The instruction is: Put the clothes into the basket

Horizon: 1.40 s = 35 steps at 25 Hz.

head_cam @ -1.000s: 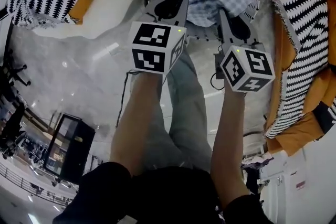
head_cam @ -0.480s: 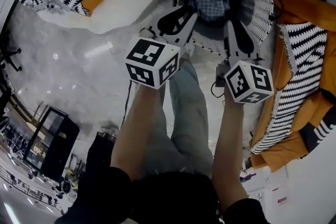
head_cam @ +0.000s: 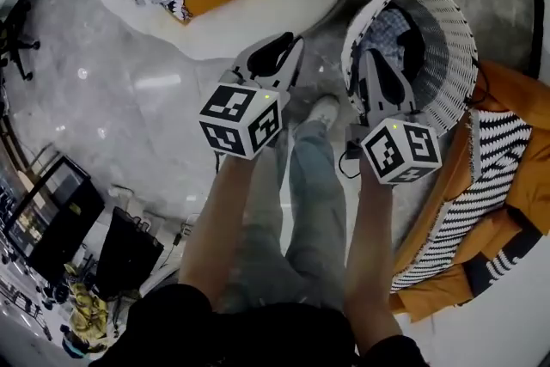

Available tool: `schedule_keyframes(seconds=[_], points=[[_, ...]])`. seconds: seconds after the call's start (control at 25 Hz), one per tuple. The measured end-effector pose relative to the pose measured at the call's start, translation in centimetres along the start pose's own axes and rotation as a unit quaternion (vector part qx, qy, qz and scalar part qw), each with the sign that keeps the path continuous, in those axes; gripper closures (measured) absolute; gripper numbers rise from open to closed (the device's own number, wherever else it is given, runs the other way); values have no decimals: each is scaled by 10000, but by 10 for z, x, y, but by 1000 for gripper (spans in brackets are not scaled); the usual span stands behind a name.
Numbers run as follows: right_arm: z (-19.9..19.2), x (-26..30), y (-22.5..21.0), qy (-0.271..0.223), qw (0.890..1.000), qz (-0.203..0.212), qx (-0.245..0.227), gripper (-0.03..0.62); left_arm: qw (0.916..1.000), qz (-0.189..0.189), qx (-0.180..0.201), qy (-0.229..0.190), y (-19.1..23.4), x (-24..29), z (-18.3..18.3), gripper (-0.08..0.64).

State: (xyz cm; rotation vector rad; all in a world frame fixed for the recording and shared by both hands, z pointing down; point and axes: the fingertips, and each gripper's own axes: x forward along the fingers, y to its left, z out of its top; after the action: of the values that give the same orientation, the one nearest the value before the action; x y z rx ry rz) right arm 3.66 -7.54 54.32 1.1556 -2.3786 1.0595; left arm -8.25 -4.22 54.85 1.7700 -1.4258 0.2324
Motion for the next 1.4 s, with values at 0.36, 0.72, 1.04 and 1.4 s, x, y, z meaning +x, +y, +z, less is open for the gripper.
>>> schedule_keyframes(seconds=[0.36,0.72,1.04,1.4], points=[[-12,101,53,376,9988,310,-78,568,9976,638,151,200,116,-5,23,495],[-15,207,78,771,9948,290,-607,575,9950,880,-307,362,209,32,33,489],[7,285,42,879,9909,-328,-968,574,9928,1003,-312,567,259,74,34,444],[13,320,-23,1237,9773,-613,-1609,356,9905,1074,169,846,287,108,32,353]])
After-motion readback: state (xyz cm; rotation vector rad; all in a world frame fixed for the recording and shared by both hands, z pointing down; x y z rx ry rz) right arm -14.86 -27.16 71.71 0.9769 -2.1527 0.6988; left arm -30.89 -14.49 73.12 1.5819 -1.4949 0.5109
